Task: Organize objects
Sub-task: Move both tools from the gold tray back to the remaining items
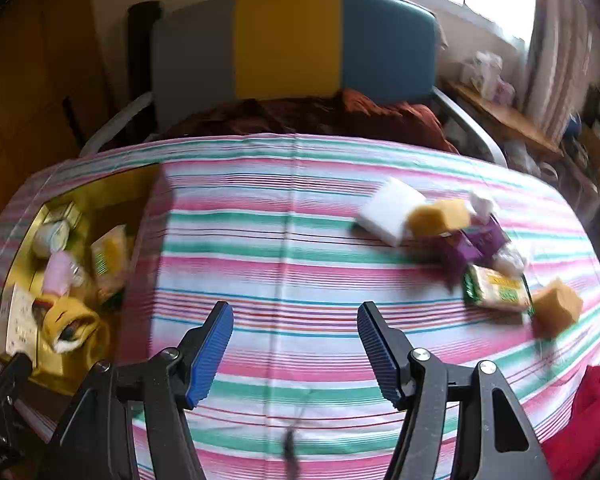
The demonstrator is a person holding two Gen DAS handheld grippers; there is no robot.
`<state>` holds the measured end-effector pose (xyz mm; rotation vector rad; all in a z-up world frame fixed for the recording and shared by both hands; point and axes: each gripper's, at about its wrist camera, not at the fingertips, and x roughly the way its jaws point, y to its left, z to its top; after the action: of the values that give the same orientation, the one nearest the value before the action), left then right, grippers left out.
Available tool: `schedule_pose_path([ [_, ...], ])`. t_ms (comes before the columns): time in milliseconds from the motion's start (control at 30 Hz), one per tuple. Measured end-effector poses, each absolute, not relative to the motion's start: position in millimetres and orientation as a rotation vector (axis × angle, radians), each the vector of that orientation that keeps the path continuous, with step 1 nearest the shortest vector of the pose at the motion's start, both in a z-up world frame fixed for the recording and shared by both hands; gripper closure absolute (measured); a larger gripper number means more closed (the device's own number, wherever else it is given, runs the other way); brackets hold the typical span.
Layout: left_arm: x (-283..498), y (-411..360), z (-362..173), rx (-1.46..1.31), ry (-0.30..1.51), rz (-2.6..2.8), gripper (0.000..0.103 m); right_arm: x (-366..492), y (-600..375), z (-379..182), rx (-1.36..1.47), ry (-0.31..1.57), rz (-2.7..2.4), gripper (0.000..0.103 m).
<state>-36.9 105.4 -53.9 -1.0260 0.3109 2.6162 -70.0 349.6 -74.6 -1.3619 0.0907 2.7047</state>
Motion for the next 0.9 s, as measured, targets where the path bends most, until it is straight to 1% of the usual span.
schedule_pose_path([
  [167, -36, 119, -55, -1.022, 0.336, 2.583, 0.009, -72, 412, -68, -1.311, 0.163, 2.585, 0.038],
  [300, -37, 129, -57, -1.028, 0.348, 2.554, 0.009, -66, 487, -65, -1.238, 0.282, 2.424, 0.037],
  [367, -37, 134, -58, -1.029, 0.354, 2.542, 0.009, -61, 518, -63, -1.185, 0.321, 2.348, 0.034],
  [400, -38, 138, -59, -1.028, 0.359, 2.533, 0.009, -59, 534, -63, -1.163, 0.336, 2.306, 0.029],
  [533, -37, 152, -60, -1.023, 0.378, 2.501, 0.009, -51, 596, -73, -1.123, 0.421, 2.144, 0.027],
  [567, -37, 156, -60, -1.021, 0.385, 2.491, 0.009, -51, 609, -78, -1.135, 0.473, 2.116, 0.026],
  [667, -36, 168, -60, -1.012, 0.403, 2.463, 0.009, -49, 633, -97, -1.160, 0.593, 2.059, 0.024],
  [700, -36, 173, -60, -1.009, 0.409, 2.451, 0.009, -49, 638, -102, -1.169, 0.609, 2.039, 0.022],
  [833, -36, 192, -60, -0.998, 0.427, 2.402, 0.009, -50, 641, -106, -1.173, 0.563, 1.998, 0.020],
  [900, -36, 204, -58, -0.983, 0.438, 2.373, 0.009, -46, 643, -105, -1.153, 0.581, 1.971, 0.020],
])
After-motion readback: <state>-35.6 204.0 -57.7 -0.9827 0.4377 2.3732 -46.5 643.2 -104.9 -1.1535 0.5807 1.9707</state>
